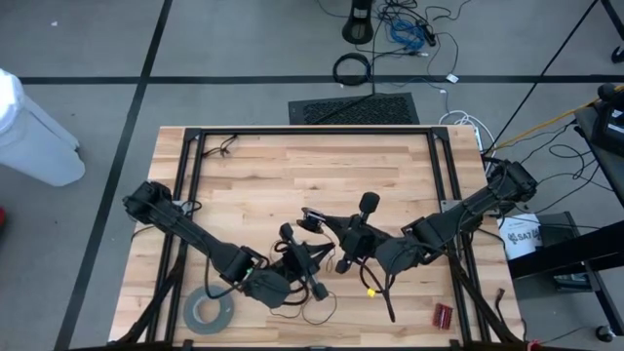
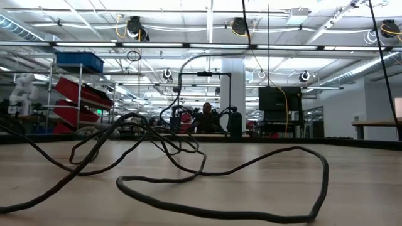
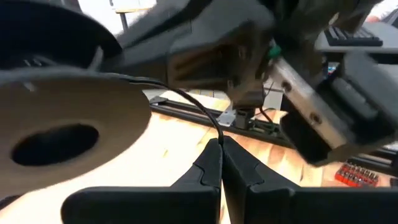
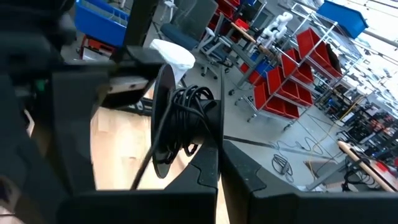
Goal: Coil cords
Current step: Coil the black wire onto the spool
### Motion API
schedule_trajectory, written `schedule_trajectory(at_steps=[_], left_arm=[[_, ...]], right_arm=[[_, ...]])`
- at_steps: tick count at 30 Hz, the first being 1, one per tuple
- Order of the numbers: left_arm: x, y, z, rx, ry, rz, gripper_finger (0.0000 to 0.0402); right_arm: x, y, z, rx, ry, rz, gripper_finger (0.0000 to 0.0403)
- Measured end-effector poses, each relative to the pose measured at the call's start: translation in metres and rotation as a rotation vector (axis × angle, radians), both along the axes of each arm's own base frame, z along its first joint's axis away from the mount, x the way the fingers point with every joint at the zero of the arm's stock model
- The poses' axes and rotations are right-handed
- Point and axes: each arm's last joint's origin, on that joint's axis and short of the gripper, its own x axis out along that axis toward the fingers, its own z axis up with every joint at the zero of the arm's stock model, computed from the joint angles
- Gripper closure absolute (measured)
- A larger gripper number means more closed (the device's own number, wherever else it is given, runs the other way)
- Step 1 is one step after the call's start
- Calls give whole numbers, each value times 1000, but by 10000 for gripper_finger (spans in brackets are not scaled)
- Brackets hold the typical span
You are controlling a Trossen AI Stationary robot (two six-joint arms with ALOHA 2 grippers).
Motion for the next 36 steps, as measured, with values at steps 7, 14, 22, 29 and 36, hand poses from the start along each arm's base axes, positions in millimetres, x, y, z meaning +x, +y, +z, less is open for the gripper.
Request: schedule_trajectory(at_steps=[7,14,22,29,36], left_arm=[[-1,-4,-2,-1,-1,-8,340],[-9,-17,-3,4,8,-43,263],[-19,-30,-9,49,74,-82,249],[-30,-44,-11,103,114,-131,249],[-18,-38,4,97,27,-224,249]], right_arm=[[-6,-2,7,19,-21,7,403],[-19,-4,21,103,-67,68,403],[-36,-10,37,248,-98,218,403],[-50,-15,47,325,-86,350,403],[-69,-22,65,381,-120,501,403]])
